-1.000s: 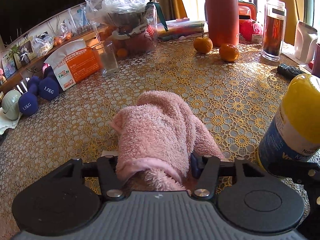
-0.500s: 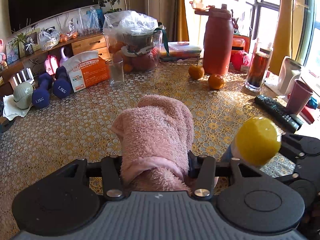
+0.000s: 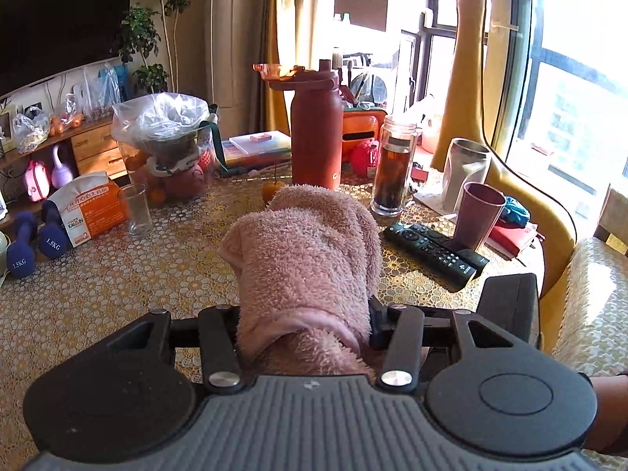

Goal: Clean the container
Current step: 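Wipe the bottle cap with the towel in the left tool, then tilt the bottle with the right tool and rub it against the held towel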

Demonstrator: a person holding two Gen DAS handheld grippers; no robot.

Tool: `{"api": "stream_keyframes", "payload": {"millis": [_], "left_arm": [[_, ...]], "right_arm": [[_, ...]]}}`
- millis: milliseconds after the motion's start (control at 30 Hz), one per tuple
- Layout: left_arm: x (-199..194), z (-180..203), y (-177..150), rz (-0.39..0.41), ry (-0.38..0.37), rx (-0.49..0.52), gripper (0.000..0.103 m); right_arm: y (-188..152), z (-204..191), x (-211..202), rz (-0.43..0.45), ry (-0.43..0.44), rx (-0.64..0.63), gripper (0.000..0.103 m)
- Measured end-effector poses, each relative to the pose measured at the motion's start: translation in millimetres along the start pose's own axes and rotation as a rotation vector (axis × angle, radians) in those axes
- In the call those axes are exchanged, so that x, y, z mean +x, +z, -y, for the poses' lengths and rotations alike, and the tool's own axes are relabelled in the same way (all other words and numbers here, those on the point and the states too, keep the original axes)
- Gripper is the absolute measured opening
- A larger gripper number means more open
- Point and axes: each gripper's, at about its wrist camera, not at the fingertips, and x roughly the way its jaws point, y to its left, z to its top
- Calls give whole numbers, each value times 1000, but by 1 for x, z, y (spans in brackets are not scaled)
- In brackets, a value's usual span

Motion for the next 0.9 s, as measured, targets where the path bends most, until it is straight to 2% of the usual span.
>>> {"api": "stream_keyframes", "payload": {"millis": [100, 200, 300, 633, 833, 900], "left_arm": [[17, -6, -13, -46, 58, 1, 49], [16, -18, -15, -38, 65, -31, 49], [15, -28, -16, -45, 109, -35, 49], [34, -58, -47, -138, 213, -41, 49], [25, -67, -66, -151, 197, -79, 49], [18, -64, -68, -142, 177, -88, 49]], "right_arm": [[0, -3, 0, 0, 11, -12, 62], [1, -5, 2, 2, 10, -17, 62], [1, -5, 2, 4, 15, -17, 62], [-3, 0, -11, 16, 31, -6, 64], [8, 8, -32, 65, 60, -29, 70], [12, 10, -42, 89, 71, -43, 75]]}}
